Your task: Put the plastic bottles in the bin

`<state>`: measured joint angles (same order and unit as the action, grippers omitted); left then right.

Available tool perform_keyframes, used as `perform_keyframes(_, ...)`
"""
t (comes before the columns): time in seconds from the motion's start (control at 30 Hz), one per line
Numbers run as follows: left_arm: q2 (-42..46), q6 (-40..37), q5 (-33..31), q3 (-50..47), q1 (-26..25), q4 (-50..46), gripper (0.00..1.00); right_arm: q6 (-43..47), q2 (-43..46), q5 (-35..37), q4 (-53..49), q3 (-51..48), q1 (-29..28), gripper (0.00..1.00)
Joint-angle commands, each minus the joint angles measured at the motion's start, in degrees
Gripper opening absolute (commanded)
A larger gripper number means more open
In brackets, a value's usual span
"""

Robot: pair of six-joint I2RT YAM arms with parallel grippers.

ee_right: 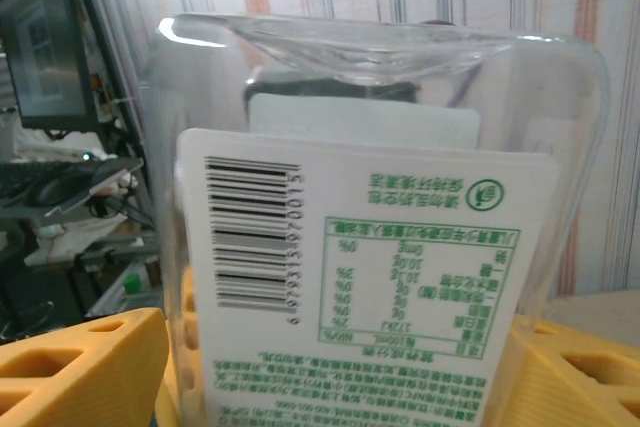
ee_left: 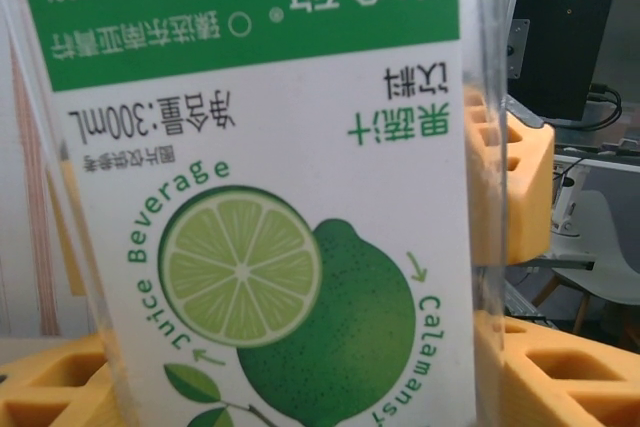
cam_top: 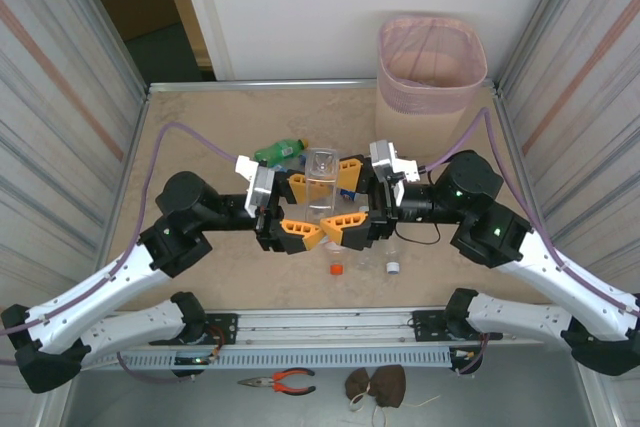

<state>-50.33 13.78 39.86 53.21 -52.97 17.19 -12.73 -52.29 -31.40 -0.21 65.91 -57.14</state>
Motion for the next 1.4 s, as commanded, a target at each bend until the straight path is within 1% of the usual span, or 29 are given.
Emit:
perform_keyframes(0.0, 0.2, 0.0, -2.6, 1.6, 0.2, 0.7, 0.66, 1.7, 0.3, -0.1, 0.1, 2.1, -0.9, 0.73)
perform_keyframes(0.17, 0.8, -1.7, -6.7, 1.4, 0.2, -2.4, 0.67, 0.6, 0.1, 0.0, 1.0, 1.8, -1.0, 0.65)
perform_keyframes(0.3, 1.0, -1.9, -8.5, 0.9, 0.2, -2.6, 0.73, 0.0, 0.2, 1.2, 1.3, 1.4, -1.1, 0.62)
perform_keyframes(0.4, 1.4, -2.2, -9.8, 0.8, 0.2, -3.5, 0.8, 0.1, 0.3, 2.1, 1.2, 1.4, -1.0, 0.6)
perform_keyframes(0.43, 1.8, -2.3, -10.4, 0.7, 0.2, -3.8, 0.81, 0.3, 0.5, 2.8, 1.0, 1.4, -1.0, 0.59)
perform_keyframes(0.53, 3.4, -3.2, -12.8, -0.1, 0.3, -5.2, 0.85, 1.3, 1.1, 6.6, -0.2, 1.8, -1.0, 0.59)
perform_keyframes(0.7, 6.6, -5.1, -17.9, -1.5, 0.2, -9.9, 0.86, 3.1, 2.0, 17.1, -3.5, 3.4, 0.1, 0.59)
perform_keyframes(0.8, 8.1, -5.4, -20.3, -2.4, 0.3, -12.2, 0.86, 1.6, 1.4, 21.3, -4.9, 5.4, 3.9, 0.59)
perform_keyframes(0.9, 9.2, -5.2, -21.3, -3.7, 0.3, -12.3, 0.86, -3.6, -0.6, 24.0, -5.6, 7.4, 10.7, 0.56)
perform_keyframes(1.03, 9.7, -4.9, -21.7, -4.3, 0.3, -12.6, 0.86, -13.9, -4.0, 26.1, -7.1, 10.8, 21.5, 0.48)
perform_keyframes(1.13, 9.8, -4.9, -22.0, -4.3, 0.3, -12.9, 0.86, -20.4, -9.1, 27.0, -7.6, 13.2, 28.7, 0.48)
perform_keyframes(1.27, 9.8, -4.4, -22.1, -4.2, 0.3, -13.4, 0.86, -23.4, -14.6, 28.9, -5.9, 15.9, 34.4, 0.46)
perform_keyframes(1.37, 9.8, -4.0, -22.0, -4.4, 0.3, -13.6, 0.86, -26.3, -19.0, 30.5, -4.8, 18.2, 37.3, 0.47)
